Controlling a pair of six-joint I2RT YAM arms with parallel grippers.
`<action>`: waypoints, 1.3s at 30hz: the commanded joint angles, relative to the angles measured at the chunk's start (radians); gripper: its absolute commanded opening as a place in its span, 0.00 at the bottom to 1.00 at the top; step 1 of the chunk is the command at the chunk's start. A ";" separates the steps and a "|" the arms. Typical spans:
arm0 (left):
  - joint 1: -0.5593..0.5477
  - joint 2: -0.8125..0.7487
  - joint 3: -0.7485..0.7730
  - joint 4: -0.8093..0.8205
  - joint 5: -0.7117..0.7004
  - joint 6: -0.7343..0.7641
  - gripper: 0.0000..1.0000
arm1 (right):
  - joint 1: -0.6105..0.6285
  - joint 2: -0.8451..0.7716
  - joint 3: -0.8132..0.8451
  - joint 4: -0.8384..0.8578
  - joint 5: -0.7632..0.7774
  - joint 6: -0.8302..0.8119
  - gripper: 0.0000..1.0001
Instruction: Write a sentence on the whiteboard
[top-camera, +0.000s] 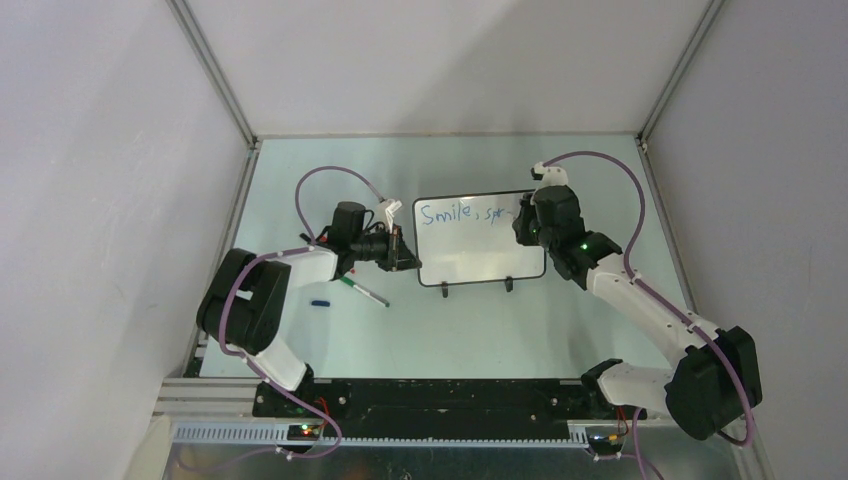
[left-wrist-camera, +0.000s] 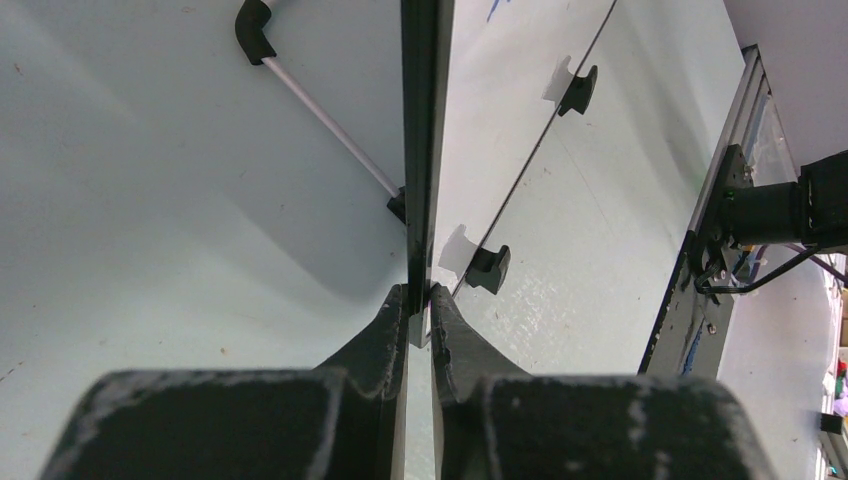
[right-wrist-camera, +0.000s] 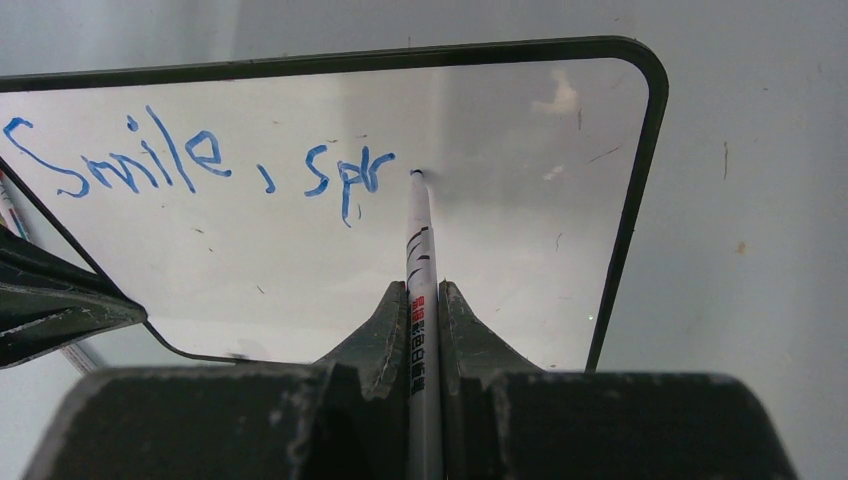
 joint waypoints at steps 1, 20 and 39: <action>-0.004 -0.035 -0.003 -0.014 -0.024 0.025 0.00 | -0.014 -0.005 0.021 0.004 0.045 0.011 0.00; -0.013 -0.037 0.002 -0.028 -0.040 0.035 0.00 | -0.033 0.002 0.050 0.003 0.030 0.014 0.00; -0.021 -0.034 0.009 -0.046 -0.052 0.046 0.00 | -0.035 0.026 0.073 0.018 -0.036 0.008 0.00</action>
